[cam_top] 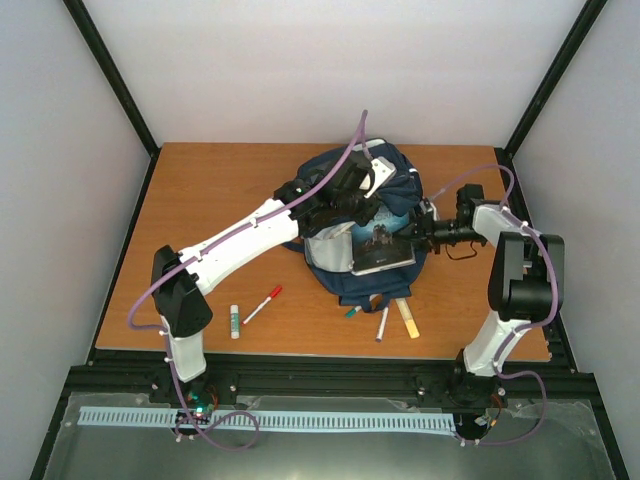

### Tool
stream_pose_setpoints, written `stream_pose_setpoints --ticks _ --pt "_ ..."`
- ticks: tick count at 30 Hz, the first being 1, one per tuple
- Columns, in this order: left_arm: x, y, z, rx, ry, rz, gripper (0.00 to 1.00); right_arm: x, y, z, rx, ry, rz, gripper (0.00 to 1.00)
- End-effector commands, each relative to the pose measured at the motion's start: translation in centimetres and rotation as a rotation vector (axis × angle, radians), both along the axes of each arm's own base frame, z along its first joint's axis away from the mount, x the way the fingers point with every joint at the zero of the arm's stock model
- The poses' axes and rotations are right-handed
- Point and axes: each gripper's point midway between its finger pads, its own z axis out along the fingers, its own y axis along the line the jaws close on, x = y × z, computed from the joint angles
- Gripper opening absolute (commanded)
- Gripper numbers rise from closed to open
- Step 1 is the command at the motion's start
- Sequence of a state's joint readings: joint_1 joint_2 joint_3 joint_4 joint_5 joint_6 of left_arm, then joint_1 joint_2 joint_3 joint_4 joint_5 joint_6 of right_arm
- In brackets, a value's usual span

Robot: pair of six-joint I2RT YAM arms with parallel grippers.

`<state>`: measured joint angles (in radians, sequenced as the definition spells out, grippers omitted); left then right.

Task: Pack the student bag
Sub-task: Place the book in the student bag.

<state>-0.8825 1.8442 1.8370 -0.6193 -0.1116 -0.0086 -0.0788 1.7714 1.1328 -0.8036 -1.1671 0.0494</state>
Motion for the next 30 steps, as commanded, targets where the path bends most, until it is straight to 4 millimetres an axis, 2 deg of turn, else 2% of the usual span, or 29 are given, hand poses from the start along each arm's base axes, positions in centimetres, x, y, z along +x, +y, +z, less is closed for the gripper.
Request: stream_pose_setpoints --ticks 1,4,6,8,13,15,18,23,30 --pt "0.5 -0.2 6.4 -0.151 -0.124 0.009 0.01 3.2 1.2 1.6 0.019 -0.089 0.015 0.04" --pt "0.3 -0.1 6.6 -0.157 -0.123 0.007 0.01 3.8 1.3 1.1 0.001 -0.076 0.029 0.12" --pt "0.3 0.0 6.8 -0.159 -0.125 0.010 0.01 4.0 1.1 1.0 -0.027 -0.079 0.027 0.25" --pt "0.4 0.2 6.8 -0.155 -0.133 0.018 0.01 3.9 0.5 0.6 -0.091 -0.096 0.016 0.42" --pt "0.5 0.8 6.7 -0.145 -0.144 0.040 0.01 3.7 -1.8 0.6 -0.281 -0.187 -0.018 0.63" --pt "0.4 1.0 6.7 -0.146 -0.141 0.042 0.01 3.2 -2.0 1.0 -0.305 -0.220 -0.010 0.64" --pt "0.4 1.1 7.6 -0.181 -0.157 0.052 0.01 2.3 -2.1 2.0 -0.330 -0.272 0.000 0.65" --pt "0.6 1.3 7.7 -0.186 -0.153 0.073 0.01 0.8 -3.1 3.0 -0.442 -0.398 0.019 0.65" --pt "0.7 1.3 7.6 -0.196 -0.144 0.084 0.01 -1.1 -5.0 3.0 -0.684 -0.732 0.142 0.57"
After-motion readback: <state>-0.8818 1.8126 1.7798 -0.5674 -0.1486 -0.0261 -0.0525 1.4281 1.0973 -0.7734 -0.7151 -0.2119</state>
